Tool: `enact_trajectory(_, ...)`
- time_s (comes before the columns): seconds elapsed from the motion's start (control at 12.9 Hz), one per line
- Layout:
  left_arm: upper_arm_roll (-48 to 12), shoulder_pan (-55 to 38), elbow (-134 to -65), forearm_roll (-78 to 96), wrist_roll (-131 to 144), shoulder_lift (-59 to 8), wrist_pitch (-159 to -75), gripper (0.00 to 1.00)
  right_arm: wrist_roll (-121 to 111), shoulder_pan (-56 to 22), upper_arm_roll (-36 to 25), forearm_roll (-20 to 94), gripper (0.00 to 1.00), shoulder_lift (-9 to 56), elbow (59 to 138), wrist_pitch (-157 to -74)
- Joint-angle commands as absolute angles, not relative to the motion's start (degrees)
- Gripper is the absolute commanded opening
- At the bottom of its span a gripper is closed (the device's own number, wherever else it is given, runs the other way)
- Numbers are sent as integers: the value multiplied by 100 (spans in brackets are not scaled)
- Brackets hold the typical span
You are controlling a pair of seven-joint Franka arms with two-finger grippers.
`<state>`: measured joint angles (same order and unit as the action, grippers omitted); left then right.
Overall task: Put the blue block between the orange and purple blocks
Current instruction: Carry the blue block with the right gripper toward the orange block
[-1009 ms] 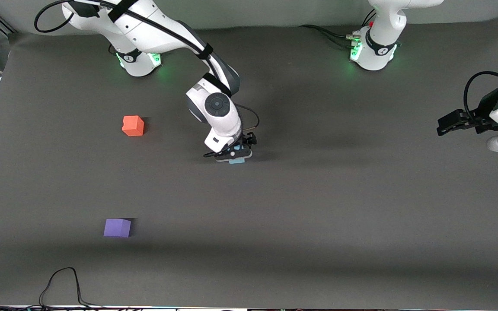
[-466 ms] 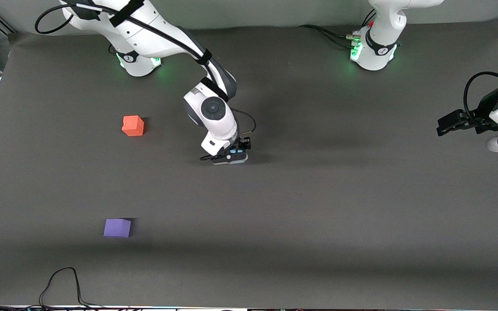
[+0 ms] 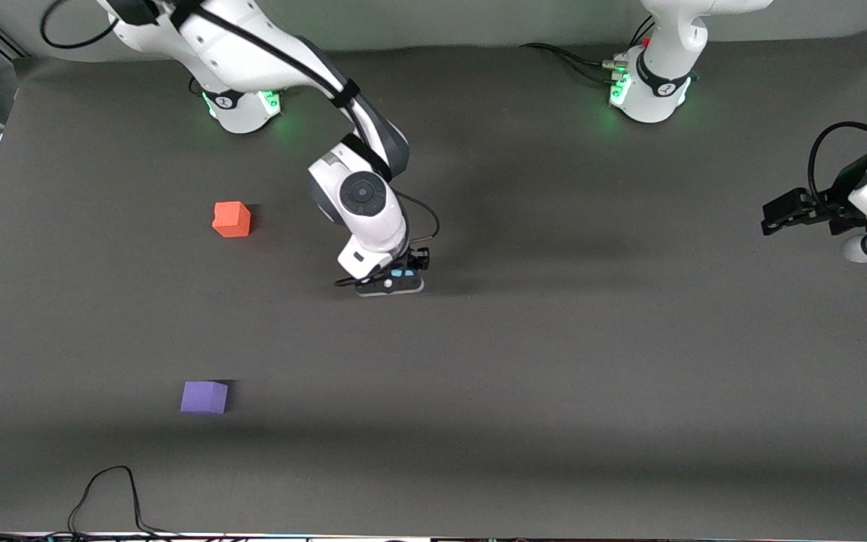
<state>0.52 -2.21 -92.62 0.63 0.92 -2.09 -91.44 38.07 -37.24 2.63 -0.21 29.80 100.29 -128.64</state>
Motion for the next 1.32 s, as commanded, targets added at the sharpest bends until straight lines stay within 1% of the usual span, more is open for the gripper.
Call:
enact_trajectory(0.0, 88, -316, -9264, -183, -9, -167, -9018, 100, 3850, -3709, 272, -71, 14, 2549, 8786, -11019)
enact_trajectory(0.16, 88, -325, -9255, -185, 9, -167, -9035, 100, 3832, -3613, 255, 69, 14, 2558, 7792, -10086)
enact_trajectory(0.23, 88, -325, -9255, -185, -9, -167, -9026, 100, 3815, -3447, 255, 270, 14, 2558, 7378, -9724)
enact_trajectory(0.39, 88, -334, -9246, -185, 9, -176, -9035, 100, 3300, -3183, 255, 483, 14, 2505, 7041, -9178)
enact_trajectory(0.47, 88, -325, -9237, -176, -9, -176, -9053, 100, 2957, -3112, 237, 483, 14, 2340, 7101, -9019)
enact_trajectory(0.62, 79, -334, -9229, -167, -9, -176, -9053, 100, 2612, -2805, 132, 483, 14, 2050, 7364, -8641)
enact_trajectory(0.78, 79, -325, -9228, -158, -9, -176, -9088, 100, 1894, -2716, -209, 405, 14, 1497, 8117, -8604)
enact_trajectory(1.01, 79, -325, -9229, -105, 9, -176, -9105, 100, 286, -2725, -1209, 360, 14, 811, 9146, -8657)
enact_trajectory(1.16, 88, -308, -9246, -105, 9, -176, -9079, 100, -593, -2742, -1983, 326, 10, 398, 9953, -8980)
enact_trajectory(1.24, 88, -308, -9246, -105, 9, -176, -9105, 100, -920, -2742, -2352, 212, 10, 222, 10271, -9209)
